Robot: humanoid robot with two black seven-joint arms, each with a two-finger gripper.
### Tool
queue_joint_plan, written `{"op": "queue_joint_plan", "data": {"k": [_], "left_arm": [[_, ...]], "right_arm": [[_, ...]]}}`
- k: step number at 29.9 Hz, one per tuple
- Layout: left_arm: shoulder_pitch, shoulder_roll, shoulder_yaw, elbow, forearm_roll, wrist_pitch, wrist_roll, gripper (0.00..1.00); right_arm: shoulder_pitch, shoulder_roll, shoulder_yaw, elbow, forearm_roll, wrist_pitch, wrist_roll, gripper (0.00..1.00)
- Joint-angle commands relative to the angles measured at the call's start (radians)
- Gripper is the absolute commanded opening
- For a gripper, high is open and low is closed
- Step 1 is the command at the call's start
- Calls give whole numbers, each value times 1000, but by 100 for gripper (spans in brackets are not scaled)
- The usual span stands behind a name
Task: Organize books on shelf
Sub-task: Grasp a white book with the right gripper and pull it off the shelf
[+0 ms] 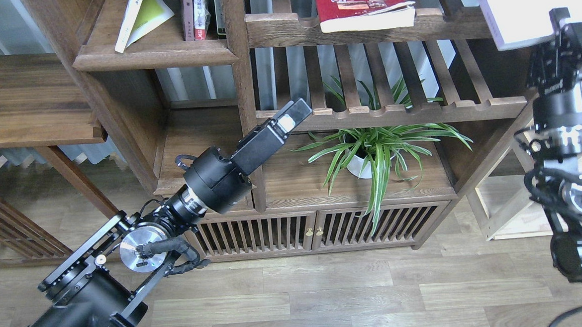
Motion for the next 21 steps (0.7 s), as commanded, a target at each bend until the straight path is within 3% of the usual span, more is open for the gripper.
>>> {"op": "queue_joint_plan", "data": {"k": [1,6,21], "left_arm": [[0,-10,-2,0,-8,0,-5,98],[46,-62,-15,1,-17,0,-7,98],[120,-62,-18,21,-17,0,-5,98]], "right_arm": [[-32,0,0,28,7,0,1,3],[-72,0,2,46,7,0,1,3],[-227,-9,19,60,7,0,1,3]]}}
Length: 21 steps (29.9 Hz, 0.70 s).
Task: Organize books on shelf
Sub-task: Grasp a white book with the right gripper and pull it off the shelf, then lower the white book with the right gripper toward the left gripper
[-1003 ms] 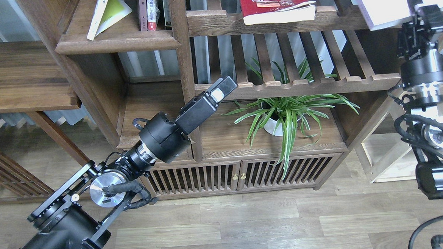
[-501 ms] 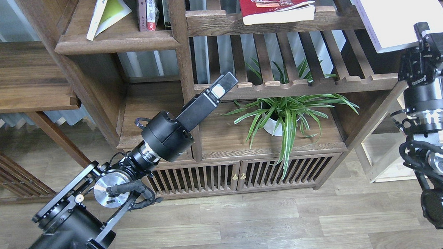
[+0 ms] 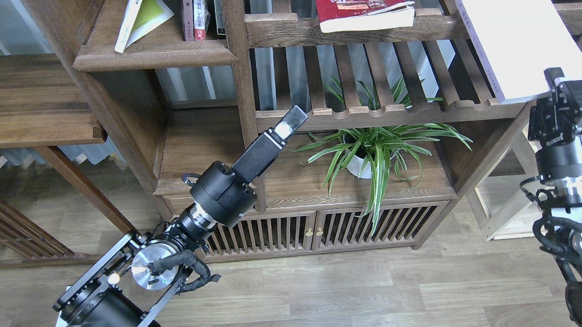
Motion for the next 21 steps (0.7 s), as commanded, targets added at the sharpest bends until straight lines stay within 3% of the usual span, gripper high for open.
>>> {"op": "queue_joint_plan", "data": {"k": [1,13,18,21], "left_arm": [[22,0,3,14,0,0,2,98],[28,0,20,121,-92,0,0,98],[17,0,23,155,-110,0,-32,98],[8,0,23,172,-112,0,-25,98]], "right_arm": [[-36,5,-3,1,0,0,0,3],[-116,15,-15,1,-2,0,0,3],[-119,18,-20,1,-2,0,1,3],[-116,25,-44,1,-2,0,1,3]]}}
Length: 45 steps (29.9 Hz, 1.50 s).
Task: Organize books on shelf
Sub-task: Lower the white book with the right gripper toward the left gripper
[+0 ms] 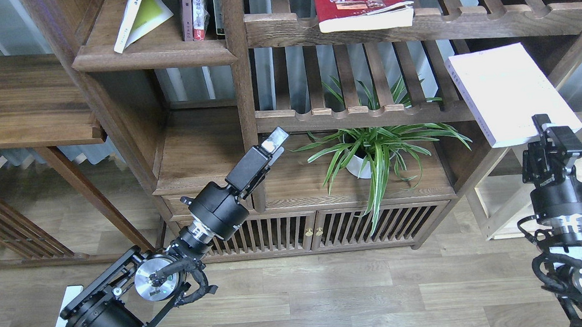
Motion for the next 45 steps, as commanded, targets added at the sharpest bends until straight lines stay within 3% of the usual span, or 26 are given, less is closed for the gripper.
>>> {"op": "queue_joint_plan", "data": {"k": [1,16,40,45], "left_arm": [[-11,0,0,16,-3,0,5,98],[-40,0,-1,67,-75,0,11,98],[-37,0,-10,140,-207,0,19,98],[-37,0,-6,142,-212,0,40,97]], "right_arm": [[9,6,-33,0,-2,0,-1,3],[125,81,-299,-3,-76,0,1,3],[253,244,-517,-3,-98,0,-1,3],[271,259,-549,-3,-99,0,-1,3]]}}
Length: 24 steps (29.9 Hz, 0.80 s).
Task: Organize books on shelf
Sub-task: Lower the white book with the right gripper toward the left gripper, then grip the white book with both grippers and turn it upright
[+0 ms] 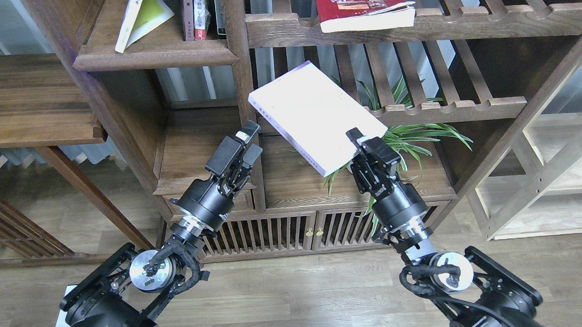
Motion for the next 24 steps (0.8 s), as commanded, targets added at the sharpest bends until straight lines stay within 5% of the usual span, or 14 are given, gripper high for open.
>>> {"op": "queue_joint_plan", "data": {"k": [1,24], "left_arm": [[0,0,2,1,-3,0,17,97],[-84,0,28,30,-62,35,21,94]], "right_arm": [[11,7,-23,0,-1,0,0,4],[14,44,-72,3,-6,0,-6,4]]}}
